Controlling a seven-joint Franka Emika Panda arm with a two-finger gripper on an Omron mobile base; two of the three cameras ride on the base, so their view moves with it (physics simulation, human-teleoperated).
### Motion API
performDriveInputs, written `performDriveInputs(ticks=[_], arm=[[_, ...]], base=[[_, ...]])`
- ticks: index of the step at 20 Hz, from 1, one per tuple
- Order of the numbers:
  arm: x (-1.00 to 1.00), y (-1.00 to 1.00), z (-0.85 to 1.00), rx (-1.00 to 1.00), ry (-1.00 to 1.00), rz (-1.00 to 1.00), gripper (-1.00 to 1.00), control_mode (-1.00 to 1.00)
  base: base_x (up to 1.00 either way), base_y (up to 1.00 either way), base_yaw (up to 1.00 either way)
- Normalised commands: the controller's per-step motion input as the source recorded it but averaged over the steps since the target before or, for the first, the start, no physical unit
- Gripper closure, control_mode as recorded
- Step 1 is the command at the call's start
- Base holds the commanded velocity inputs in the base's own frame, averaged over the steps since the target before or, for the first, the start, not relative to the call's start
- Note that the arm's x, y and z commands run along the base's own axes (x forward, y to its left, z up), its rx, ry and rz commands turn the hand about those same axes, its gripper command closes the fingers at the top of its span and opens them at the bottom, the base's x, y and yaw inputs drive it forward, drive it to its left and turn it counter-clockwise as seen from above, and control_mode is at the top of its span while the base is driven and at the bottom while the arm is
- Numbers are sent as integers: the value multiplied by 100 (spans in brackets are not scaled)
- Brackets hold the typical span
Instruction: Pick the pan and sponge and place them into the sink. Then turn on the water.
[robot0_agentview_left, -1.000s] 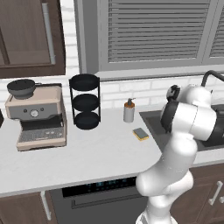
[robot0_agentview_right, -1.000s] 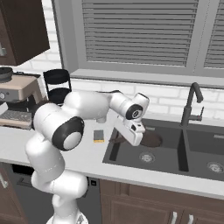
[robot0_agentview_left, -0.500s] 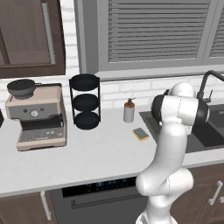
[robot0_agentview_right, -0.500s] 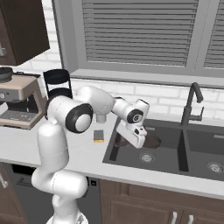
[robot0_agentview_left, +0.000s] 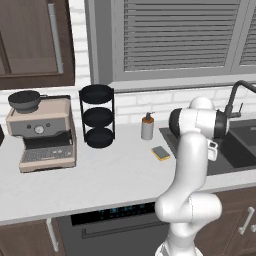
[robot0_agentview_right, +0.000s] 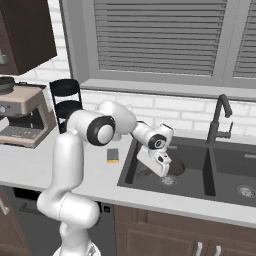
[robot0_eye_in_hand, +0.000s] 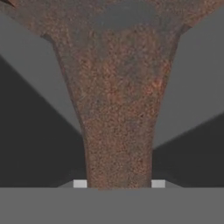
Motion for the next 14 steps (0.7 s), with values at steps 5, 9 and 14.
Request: performDriveInputs(ticks=[5,9,14], arm=[[5,0,-47,0,0,1,100,-100],[8,0,-25,0,0,0,100,-100],[10,0,-9,0,1,0,100,-100]], base=[[0,0,0],[0,0,0],[0,0,0]])
